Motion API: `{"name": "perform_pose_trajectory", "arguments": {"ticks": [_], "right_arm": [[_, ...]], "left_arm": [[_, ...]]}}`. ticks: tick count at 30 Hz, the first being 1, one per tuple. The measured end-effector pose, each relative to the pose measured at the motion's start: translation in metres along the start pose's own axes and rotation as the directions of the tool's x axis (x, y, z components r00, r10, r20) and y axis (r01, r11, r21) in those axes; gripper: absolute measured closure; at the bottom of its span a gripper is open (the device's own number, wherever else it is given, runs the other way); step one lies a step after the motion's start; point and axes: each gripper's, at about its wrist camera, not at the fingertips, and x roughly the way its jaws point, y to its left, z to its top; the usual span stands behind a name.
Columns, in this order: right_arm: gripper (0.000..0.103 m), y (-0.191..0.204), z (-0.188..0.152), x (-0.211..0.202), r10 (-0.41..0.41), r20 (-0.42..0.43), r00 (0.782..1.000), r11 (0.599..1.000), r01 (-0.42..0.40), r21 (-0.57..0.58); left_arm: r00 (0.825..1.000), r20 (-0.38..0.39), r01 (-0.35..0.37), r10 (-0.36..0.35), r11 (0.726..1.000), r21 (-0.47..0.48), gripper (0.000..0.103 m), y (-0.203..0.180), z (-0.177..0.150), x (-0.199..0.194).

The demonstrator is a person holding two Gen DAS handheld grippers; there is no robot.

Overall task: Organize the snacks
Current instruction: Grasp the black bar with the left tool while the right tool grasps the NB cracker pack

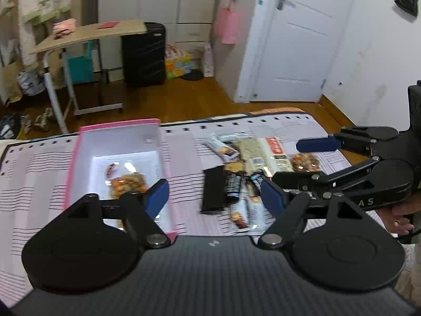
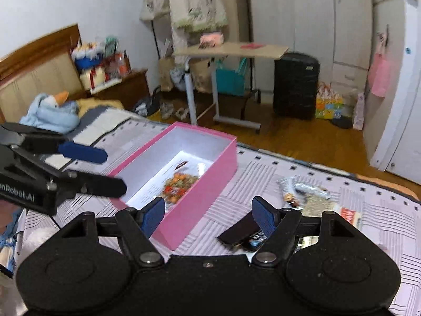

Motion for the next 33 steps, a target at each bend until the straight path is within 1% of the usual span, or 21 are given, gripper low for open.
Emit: {"name": "perform_pose_trajectory", "arguments": {"ticks": [3,6,8,12,14,16,18,19,21,22,24,27,30,33], "right_arm": [[0.026,-0.017,-0.015,0.001,-0.045,-0.002,0.999,0.999,0.045,-0.020],[0.026,-0.037,-0.029,0.011,-0.063,-0.047,0.997,0.998,0.062,-0.017],[0.026,-0.048,-0.037,0.019,-0.066,-0.068,0.995,0.998,0.065,-0.023],[0.026,-0.063,-0.054,0.040,-0.095,-0.113,0.989,0.994,0.088,-0.068],[0.026,-0.066,-0.063,0.052,-0.110,-0.124,0.986,0.990,0.097,-0.107],[0.029,-0.070,-0.074,0.061,-0.119,-0.126,0.985,0.988,0.104,-0.117],[0.031,-0.075,-0.085,0.069,-0.118,-0.127,0.985,0.989,0.106,-0.100],[0.035,-0.079,-0.091,0.075,-0.109,-0.146,0.983,0.992,0.098,-0.083],[0.039,-0.083,-0.099,0.083,-0.104,-0.174,0.979,0.994,0.095,-0.060],[0.039,-0.087,-0.102,0.088,-0.108,-0.185,0.977,0.994,0.102,-0.044],[0.039,-0.091,-0.107,0.096,-0.119,-0.209,0.971,0.993,0.117,-0.026],[0.039,-0.094,-0.112,0.106,-0.140,-0.220,0.965,0.990,0.140,-0.018],[0.039,-0.096,-0.115,0.114,-0.137,-0.232,0.963,0.990,0.143,0.008],[0.039,-0.097,-0.120,0.124,-0.165,-0.253,0.953,0.985,0.173,0.009]], "left_arm": [[1.000,-0.015,0.011,-0.010,1.000,0.014,0.019,-0.020,-0.002,0.023],[0.999,-0.036,0.001,0.001,0.998,0.057,0.018,-0.039,-0.006,0.051],[0.998,-0.066,-0.002,0.006,0.998,0.064,0.018,-0.047,-0.009,0.072],[0.990,-0.143,0.002,0.001,1.000,0.019,0.018,-0.050,-0.014,0.118],[0.988,-0.154,-0.017,0.018,1.000,0.007,0.020,-0.049,-0.018,0.138],[0.987,-0.155,-0.039,0.039,0.999,-0.001,0.020,-0.048,-0.022,0.155],[0.981,-0.185,-0.067,0.059,0.997,-0.035,0.023,-0.043,-0.027,0.172],[0.977,-0.205,-0.077,0.063,0.995,-0.062,0.024,-0.038,-0.029,0.180],[0.972,-0.226,-0.088,0.063,0.991,-0.103,0.033,-0.028,-0.035,0.195],[0.973,-0.221,-0.098,0.072,0.989,-0.108,0.035,-0.023,-0.038,0.201],[0.972,-0.213,-0.129,0.105,0.986,-0.106,0.041,-0.018,-0.042,0.213],[0.969,-0.218,-0.145,0.117,0.982,-0.119,0.047,-0.012,-0.045,0.231],[0.965,-0.212,-0.173,0.151,0.981,-0.089,0.048,-0.013,-0.048,0.244],[0.956,-0.232,-0.200,0.178,0.977,-0.077,0.048,-0.011,-0.052,0.257]]}}
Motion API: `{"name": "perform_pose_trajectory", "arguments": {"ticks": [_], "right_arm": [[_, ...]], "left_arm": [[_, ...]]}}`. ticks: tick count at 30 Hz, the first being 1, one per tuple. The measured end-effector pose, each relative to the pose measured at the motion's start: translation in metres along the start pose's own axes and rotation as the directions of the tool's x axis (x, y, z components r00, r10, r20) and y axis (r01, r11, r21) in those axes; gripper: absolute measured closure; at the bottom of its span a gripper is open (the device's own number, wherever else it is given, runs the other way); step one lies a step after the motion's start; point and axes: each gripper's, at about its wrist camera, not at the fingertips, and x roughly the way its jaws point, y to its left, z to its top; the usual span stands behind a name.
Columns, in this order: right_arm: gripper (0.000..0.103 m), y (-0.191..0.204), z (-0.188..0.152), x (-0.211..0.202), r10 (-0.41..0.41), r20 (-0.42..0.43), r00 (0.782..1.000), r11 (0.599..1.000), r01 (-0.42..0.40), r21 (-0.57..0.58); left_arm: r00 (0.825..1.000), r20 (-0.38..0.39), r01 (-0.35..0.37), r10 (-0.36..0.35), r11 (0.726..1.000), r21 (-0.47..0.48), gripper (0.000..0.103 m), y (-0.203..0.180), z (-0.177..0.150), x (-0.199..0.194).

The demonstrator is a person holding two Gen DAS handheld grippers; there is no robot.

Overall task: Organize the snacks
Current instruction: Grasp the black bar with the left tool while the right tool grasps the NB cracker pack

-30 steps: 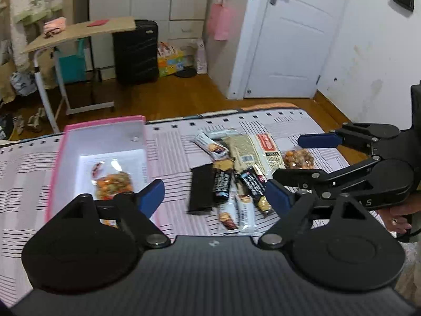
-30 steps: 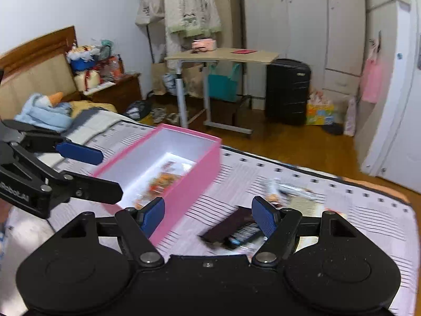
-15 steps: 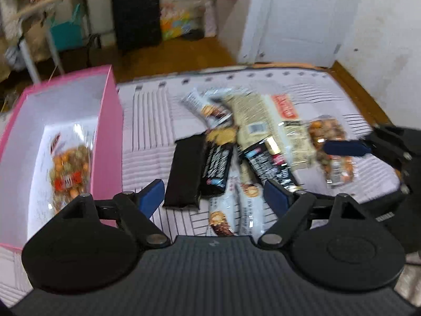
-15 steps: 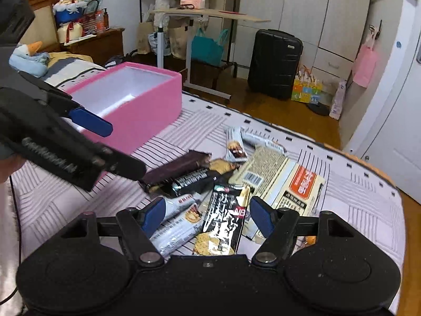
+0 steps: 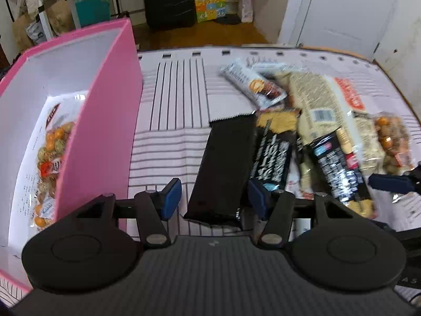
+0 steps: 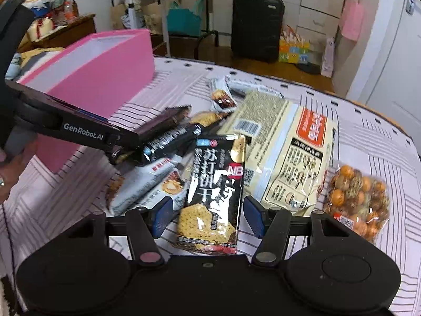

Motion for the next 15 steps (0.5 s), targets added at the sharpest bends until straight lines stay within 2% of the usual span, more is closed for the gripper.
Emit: {"name": "perform_pose_trajectory", "arguments": {"ticks": [3,6,9,10,11,15], "right_arm": [[0.039,-0.004,-0.001,0.008,0.008,-0.019,1.000,1.000,-0.008,0.023],[0.039,-0.002,-0.003,0.018,0.010,-0.070,0.998,1.000,-0.008,0.029],[0.039,0.002,-0.006,0.021,-0.002,-0.061,0.998,1.000,0.003,0.017],[0.045,0.002,-0.005,0.020,0.004,-0.060,0.998,1.000,-0.003,0.018],[0.045,0.002,-0.004,0.018,0.002,-0.057,0.998,1.000,-0.001,0.023],[0.048,0.003,-0.005,0.012,-0.024,-0.049,0.999,1.000,0.025,0.015]], "left_arm": [[1.000,-0.020,-0.010,0.010,1.000,-0.022,0.048,0.002,-0.004,0.012],[0.999,-0.010,-0.031,0.031,1.000,-0.002,0.047,0.000,-0.006,0.016],[0.999,-0.009,-0.044,0.044,0.999,0.003,0.046,-0.002,-0.006,0.018],[0.999,-0.008,-0.047,0.047,0.999,0.005,0.046,-0.002,-0.006,0.019],[0.999,-0.009,-0.050,0.050,0.999,0.000,0.045,-0.001,-0.005,0.020],[0.999,-0.025,-0.033,0.032,0.998,-0.054,0.045,0.009,-0.006,0.025]]}}
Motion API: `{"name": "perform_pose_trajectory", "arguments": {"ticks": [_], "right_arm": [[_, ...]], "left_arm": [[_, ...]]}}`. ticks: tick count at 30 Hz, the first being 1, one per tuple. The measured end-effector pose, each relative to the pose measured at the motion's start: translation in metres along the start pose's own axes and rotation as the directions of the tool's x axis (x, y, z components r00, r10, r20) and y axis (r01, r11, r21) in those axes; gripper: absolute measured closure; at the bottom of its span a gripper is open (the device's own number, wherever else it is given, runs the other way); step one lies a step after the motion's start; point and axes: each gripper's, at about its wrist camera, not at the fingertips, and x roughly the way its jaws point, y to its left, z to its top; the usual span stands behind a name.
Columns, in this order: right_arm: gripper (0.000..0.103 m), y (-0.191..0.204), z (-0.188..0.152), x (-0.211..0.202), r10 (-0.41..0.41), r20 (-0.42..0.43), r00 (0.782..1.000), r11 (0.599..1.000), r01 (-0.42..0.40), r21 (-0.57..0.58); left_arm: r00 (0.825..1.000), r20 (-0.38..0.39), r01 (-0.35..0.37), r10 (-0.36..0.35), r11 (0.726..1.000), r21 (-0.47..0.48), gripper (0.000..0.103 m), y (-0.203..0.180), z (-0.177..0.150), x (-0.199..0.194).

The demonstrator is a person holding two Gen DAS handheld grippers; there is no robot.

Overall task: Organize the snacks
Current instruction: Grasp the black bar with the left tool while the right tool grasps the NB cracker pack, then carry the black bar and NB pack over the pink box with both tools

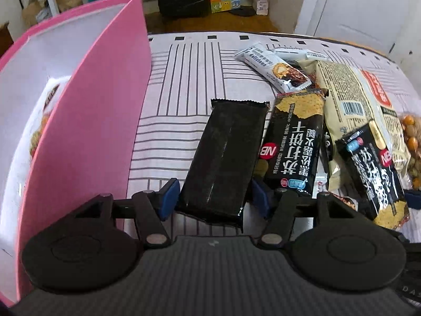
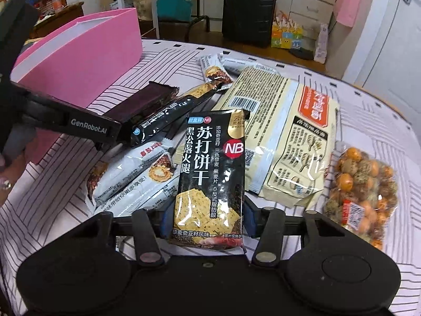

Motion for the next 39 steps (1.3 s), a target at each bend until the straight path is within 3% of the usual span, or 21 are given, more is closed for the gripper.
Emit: {"name": "perform_pose_trajectory", "arguments": {"ticks": [6,18,29,39], "right_arm": [[0.048,-0.005,0.002,-0.001,0.030,-0.019,0.999,0.999,-0.029,0.045],[0.048,-0.002,0.003,-0.010,0.020,-0.018,1.000,0.999,-0.020,0.033],[0.049,0.001,0.001,-0.016,0.015,-0.032,0.999,0.999,-0.014,0.031],[0.049,0.002,-0.002,-0.034,0.009,-0.009,1.000,0.999,-0.009,0.044]], "left_arm": [[1.000,-0.009,-0.007,0.008,1.000,0.030,0.054,-0.003,-0.001,-0.005],[1.000,0.019,-0.013,0.013,1.000,0.013,0.056,-0.008,-0.003,-0.025],[0.996,0.068,-0.059,0.054,0.996,0.062,0.058,-0.024,-0.012,-0.046],[0.998,0.062,-0.005,0.003,0.999,0.032,0.058,-0.026,-0.026,-0.074]]}}
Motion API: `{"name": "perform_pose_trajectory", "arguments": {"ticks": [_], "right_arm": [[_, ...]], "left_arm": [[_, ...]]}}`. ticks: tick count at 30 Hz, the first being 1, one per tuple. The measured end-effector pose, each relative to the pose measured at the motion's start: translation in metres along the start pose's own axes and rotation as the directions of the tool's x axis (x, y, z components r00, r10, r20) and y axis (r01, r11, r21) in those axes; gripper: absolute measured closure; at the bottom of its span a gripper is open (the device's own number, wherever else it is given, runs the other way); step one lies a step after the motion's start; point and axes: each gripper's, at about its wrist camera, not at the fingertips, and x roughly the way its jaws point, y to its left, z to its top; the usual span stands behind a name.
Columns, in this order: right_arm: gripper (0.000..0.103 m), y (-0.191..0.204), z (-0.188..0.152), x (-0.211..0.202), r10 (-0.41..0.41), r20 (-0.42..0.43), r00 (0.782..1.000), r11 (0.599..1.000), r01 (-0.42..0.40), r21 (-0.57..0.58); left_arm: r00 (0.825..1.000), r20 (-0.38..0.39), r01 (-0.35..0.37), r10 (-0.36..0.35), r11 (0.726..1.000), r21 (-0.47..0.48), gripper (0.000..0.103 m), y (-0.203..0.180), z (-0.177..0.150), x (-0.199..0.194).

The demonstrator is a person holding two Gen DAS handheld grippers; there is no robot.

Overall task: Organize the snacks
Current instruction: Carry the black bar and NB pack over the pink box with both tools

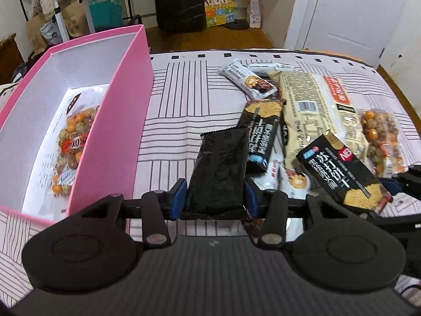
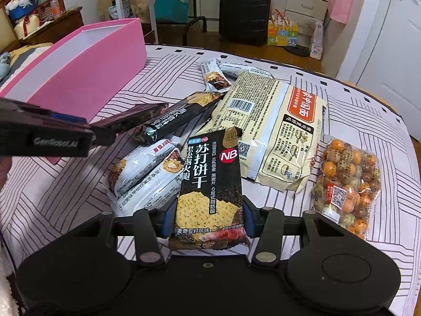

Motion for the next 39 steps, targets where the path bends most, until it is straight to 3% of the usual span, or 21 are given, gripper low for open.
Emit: {"name": "perform_pose_trajectory", "arguments": {"ticks": [12,20,31,39], "right_arm": [[0.049,0.008,-0.014,-0.033,-0.005,0.059,0.998,0.999,0.003,0.048],[0.049,0.018,-0.026,-0.068,0.058,0.087,0.995,0.994,-0.065,0.087],[0.049,0.060,-0.011,-0.119,0.170,0.125,0.977,0.985,-0.169,-0.017],[0.049,0.102,0.020,-0.141,0.227,0.186,0.956,0.971,-0.209,-0.113]], "left_arm": [[1.000,0.015,0.010,-0.010,1.000,-0.014,0.058,-0.005,-0.023,-0.044],[0.999,0.009,0.034,-0.034,0.999,-0.035,0.058,0.011,-0.043,-0.086],[0.995,0.061,0.089,-0.083,0.992,-0.092,0.058,0.055,-0.051,-0.156],[0.985,0.162,0.080,-0.053,0.983,-0.168,0.058,0.096,-0.040,-0.193]]}}
